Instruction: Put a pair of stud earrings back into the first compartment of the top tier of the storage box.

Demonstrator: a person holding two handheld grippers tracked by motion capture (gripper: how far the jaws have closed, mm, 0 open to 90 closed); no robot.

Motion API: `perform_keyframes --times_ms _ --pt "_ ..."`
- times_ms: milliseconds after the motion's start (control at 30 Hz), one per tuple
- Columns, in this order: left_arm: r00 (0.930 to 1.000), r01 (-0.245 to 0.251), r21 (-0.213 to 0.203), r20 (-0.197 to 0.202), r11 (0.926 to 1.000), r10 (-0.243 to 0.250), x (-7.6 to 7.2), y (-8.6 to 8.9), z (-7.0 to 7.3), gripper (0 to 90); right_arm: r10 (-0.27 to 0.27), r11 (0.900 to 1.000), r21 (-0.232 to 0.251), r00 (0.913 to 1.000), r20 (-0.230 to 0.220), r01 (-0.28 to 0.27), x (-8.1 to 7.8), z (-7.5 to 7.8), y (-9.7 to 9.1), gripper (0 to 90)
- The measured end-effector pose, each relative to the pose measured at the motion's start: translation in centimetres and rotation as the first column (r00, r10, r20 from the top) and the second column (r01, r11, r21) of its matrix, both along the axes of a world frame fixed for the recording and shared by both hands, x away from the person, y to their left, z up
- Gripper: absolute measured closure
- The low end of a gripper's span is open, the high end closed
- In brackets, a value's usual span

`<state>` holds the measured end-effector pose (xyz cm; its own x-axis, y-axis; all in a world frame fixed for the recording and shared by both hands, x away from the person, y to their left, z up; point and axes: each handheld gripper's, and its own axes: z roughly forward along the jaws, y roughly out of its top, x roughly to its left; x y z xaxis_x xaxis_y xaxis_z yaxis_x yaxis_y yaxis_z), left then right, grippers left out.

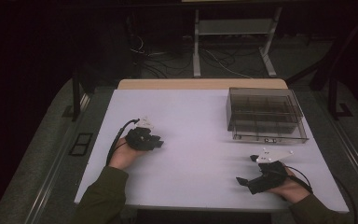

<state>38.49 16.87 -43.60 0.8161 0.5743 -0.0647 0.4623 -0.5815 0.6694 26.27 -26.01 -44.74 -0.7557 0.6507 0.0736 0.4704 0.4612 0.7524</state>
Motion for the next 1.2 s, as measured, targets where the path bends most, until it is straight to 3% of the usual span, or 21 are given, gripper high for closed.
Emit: perform_keyframes --times_ms 300,1200 --pt "1.0000 -0.003 0.038 0.004 0.9993 0.003 0.14 -0.33 -0.48 73.3 -0.001 1.0000 0.000 1.0000 -0.002 0.001 0.01 -0.01 0.02 0.4" --pt "0.9996 -0.029 0.025 0.002 0.9993 0.029 0.19 -0.24 -0.58 79.1 -0.001 1.0000 -0.001 1.0000 -0.001 0.001 -0.01 0.04 0.06 0.4"
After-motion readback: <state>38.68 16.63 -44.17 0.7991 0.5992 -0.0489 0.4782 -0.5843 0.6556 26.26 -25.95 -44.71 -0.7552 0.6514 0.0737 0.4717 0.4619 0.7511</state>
